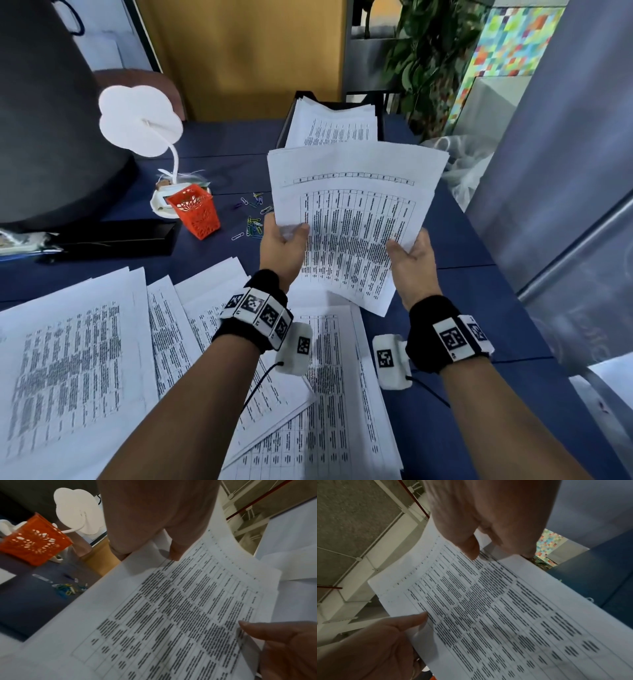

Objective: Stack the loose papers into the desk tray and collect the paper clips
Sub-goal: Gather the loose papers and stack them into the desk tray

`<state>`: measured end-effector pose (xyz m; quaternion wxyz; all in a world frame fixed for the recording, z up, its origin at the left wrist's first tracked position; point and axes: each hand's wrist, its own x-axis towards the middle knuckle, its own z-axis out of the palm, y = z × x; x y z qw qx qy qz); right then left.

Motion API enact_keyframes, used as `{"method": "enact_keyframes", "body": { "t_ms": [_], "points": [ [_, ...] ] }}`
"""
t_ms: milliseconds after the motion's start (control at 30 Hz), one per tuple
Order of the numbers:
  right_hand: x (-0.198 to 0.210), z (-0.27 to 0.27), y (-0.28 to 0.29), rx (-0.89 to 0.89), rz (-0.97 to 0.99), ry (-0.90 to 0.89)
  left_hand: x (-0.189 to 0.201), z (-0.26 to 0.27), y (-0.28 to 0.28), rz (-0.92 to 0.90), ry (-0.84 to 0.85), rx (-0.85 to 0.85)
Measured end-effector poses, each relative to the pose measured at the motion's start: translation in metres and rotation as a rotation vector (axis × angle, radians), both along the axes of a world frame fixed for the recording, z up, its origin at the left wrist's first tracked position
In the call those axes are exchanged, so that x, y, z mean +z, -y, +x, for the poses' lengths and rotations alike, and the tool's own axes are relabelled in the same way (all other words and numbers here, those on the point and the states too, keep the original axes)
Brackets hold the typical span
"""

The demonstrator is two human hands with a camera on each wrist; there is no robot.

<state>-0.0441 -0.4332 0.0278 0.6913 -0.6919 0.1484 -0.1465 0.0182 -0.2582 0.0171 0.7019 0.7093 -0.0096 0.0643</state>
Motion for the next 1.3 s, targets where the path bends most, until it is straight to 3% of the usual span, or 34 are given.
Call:
{"method": "enact_keyframes", "body": {
  "t_ms": [300,667,800,967,1133,1300],
  "points": [
    [-0.017,-0.001,0.005,-0.034,-0.13,-0.038,-0.02,0.007,-0.007,0.024,-0.036,-0.039],
    [-0.088,-0.014,0.009,0.131,-0.129,-0.404,-0.055,0.005,-0.019,0.194,-0.271,-0.113],
    [-0.099,-0.015,0.006,0.072,-0.091,-0.423,-0.067,0.004,-0.023,0.273,-0.335,-0.142],
    [-0.085,-0.001,0.005,0.008,-0.011,-0.328,-0.066,0.005,-0.021,0.323,-0.195,-0.014],
    [-0.072,0.023,0.004,0.029,-0.092,-0.256,-0.047,0.025,-0.024,0.373,-0.076,0.055],
    [-0.059,0.05,0.004,0.018,-0.076,-0.226,-0.023,0.047,-0.024,0.355,-0.06,0.039]
  ]
}}
